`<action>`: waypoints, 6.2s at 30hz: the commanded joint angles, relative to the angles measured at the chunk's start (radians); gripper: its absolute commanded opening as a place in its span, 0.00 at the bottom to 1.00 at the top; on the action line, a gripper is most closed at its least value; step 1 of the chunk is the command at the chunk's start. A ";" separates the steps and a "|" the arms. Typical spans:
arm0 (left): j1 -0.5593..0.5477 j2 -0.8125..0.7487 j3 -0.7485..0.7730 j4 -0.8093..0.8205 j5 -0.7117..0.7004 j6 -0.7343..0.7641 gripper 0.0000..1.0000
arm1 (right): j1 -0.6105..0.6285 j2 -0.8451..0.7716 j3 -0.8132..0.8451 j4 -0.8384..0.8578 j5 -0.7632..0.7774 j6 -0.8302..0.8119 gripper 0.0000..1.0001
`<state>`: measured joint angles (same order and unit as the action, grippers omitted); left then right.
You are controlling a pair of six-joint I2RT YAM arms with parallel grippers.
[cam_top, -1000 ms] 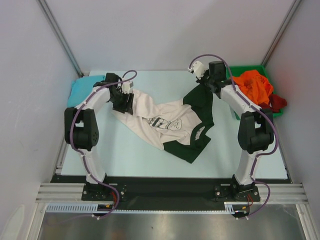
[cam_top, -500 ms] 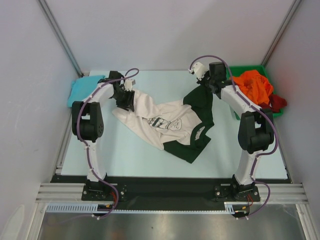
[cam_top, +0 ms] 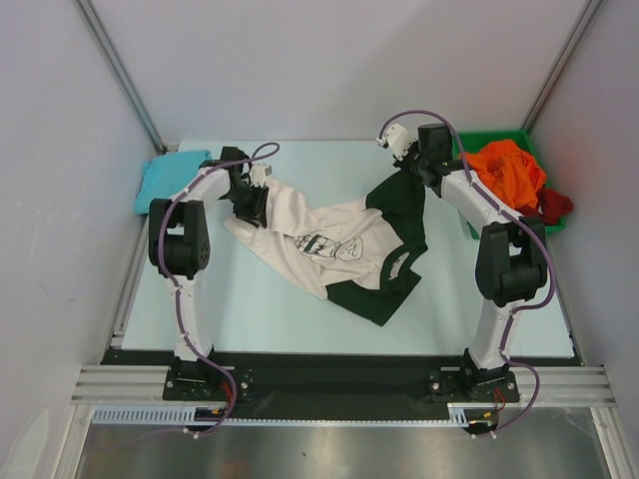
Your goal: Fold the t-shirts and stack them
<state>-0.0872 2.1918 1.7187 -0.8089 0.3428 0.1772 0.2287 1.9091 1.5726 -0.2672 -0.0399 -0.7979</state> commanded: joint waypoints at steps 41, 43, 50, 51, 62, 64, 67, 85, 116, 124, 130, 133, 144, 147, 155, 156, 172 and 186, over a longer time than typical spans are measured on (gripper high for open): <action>-0.002 -0.579 0.090 -0.029 -0.044 0.137 0.00 | -0.104 -0.125 0.187 -0.093 -0.014 0.120 0.00; -0.002 -0.602 0.088 -0.026 -0.038 0.137 0.01 | -0.104 -0.153 0.193 -0.102 -0.014 0.135 0.00; -0.002 -0.756 0.124 0.034 -0.021 0.127 0.00 | -0.104 -0.352 0.178 -0.145 -0.020 0.151 0.00; -0.002 -0.782 0.114 0.066 -0.024 0.125 0.00 | -0.104 -0.379 0.176 -0.147 -0.020 0.137 0.00; -0.008 -1.136 0.035 0.067 -0.031 0.143 0.00 | -0.098 -0.835 0.124 -0.208 -0.040 0.141 0.00; -0.008 -1.187 0.018 0.054 -0.031 0.148 0.00 | -0.100 -0.893 0.112 -0.243 -0.035 0.147 0.00; -0.008 -1.274 -0.008 0.045 -0.025 0.151 0.00 | -0.100 -0.993 0.130 -0.303 -0.015 0.169 0.00; 0.003 -1.235 0.266 0.010 -0.116 0.173 0.00 | -0.104 -0.826 0.615 -0.258 -0.026 0.190 0.00; -0.011 -1.119 0.271 0.053 -0.045 0.133 0.01 | -0.080 -0.757 0.455 -0.102 -0.069 0.218 0.00; -0.006 -1.288 0.240 0.044 -0.063 0.151 0.00 | -0.088 -0.912 0.504 -0.185 -0.046 0.221 0.00; 0.015 -1.285 0.395 0.004 -0.102 0.179 0.00 | -0.103 -0.862 0.645 -0.176 -0.055 0.190 0.00; 0.026 -1.271 0.410 0.001 -0.108 0.185 0.00 | -0.103 -0.822 0.705 -0.153 -0.055 0.198 0.00; 0.029 -1.256 -0.010 0.039 -0.119 0.251 0.00 | -0.101 -0.786 0.287 0.040 -0.121 0.204 0.00; 0.029 -1.251 -0.157 0.120 -0.123 0.272 0.00 | -0.082 -0.769 0.107 0.085 -0.121 0.203 0.00; 0.029 -1.005 -0.415 0.312 -0.151 0.326 0.00 | 0.006 -0.647 -0.227 0.177 -0.120 0.155 0.00; 0.029 -0.962 -0.422 0.332 -0.154 0.332 0.00 | 0.008 -0.624 -0.268 0.187 -0.123 0.148 0.00; 0.033 -0.321 -0.055 0.407 -0.217 0.292 0.00 | -0.104 0.177 0.294 0.067 -0.118 0.183 0.00; 0.050 -0.003 0.249 0.448 -0.380 0.285 0.00 | -0.121 0.596 0.802 -0.012 -0.081 0.198 0.00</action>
<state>-0.0490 2.1696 1.8816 -0.4053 0.0170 0.4702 0.1051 2.4676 2.2913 -0.3149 -0.1452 -0.6128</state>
